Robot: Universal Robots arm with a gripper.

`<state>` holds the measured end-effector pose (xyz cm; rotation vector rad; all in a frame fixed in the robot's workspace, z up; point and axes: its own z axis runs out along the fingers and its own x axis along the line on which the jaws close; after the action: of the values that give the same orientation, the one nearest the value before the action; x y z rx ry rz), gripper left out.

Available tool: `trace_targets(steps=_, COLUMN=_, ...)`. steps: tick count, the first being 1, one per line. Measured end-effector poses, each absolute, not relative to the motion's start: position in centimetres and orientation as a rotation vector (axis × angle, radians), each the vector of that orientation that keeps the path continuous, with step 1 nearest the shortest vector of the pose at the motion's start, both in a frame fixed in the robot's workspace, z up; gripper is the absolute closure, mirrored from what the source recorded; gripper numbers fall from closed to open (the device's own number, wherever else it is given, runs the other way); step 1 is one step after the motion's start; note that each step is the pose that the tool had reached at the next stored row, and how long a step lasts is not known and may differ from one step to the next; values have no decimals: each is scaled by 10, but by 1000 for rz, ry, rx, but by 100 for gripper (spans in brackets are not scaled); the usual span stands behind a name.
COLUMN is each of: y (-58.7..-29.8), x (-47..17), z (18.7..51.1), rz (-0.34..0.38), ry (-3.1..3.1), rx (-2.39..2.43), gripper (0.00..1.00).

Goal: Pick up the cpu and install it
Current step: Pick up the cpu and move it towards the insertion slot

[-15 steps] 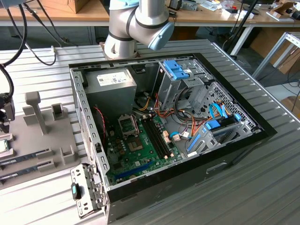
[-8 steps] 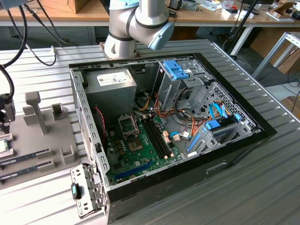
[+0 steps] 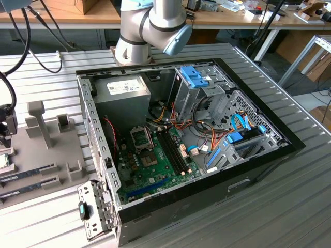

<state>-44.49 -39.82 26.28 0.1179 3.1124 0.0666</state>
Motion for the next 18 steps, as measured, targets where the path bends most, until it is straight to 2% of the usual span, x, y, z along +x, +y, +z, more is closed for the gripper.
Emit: trace_targets(steps=18, y=-398, x=-445, z=258, rz=67, ry=3112, rx=118, gripper=34)
